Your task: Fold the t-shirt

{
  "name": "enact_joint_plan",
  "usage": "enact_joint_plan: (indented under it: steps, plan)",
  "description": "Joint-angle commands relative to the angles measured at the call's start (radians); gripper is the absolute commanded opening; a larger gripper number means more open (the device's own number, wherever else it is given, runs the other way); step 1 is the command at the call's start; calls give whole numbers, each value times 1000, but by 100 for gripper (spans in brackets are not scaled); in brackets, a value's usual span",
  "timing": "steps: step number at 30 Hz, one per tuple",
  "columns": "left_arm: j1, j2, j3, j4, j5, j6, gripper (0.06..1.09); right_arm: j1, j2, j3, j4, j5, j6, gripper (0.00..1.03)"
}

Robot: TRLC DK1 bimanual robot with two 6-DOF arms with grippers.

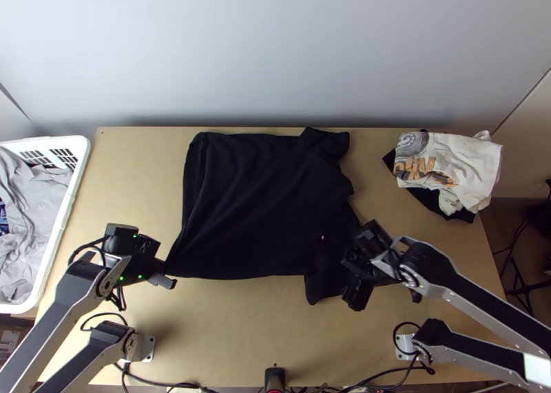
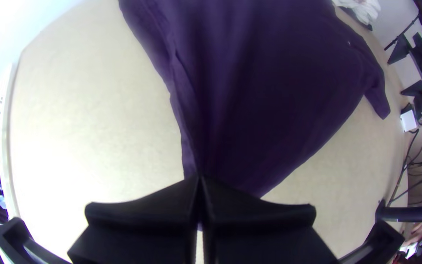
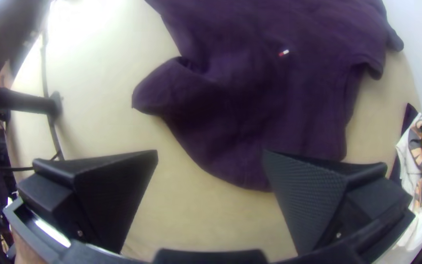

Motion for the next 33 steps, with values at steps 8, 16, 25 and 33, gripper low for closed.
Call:
enact_joint_plan:
  steps: [8,16,25,33]
  plan:
    - [28,22,8,-12,-1,25,9,-26,114,-119,198,40,-32,99]
    - [61,35,20,-11,-1,70,9,-78,171,-124,256,68,-38,75]
    - [69,35,18,-24,5,76,9,-69,118,-127,241,69,-35,3]
    - [75,29,60,-104,36,96,9,-44,3,-58,26,63,-41,3]
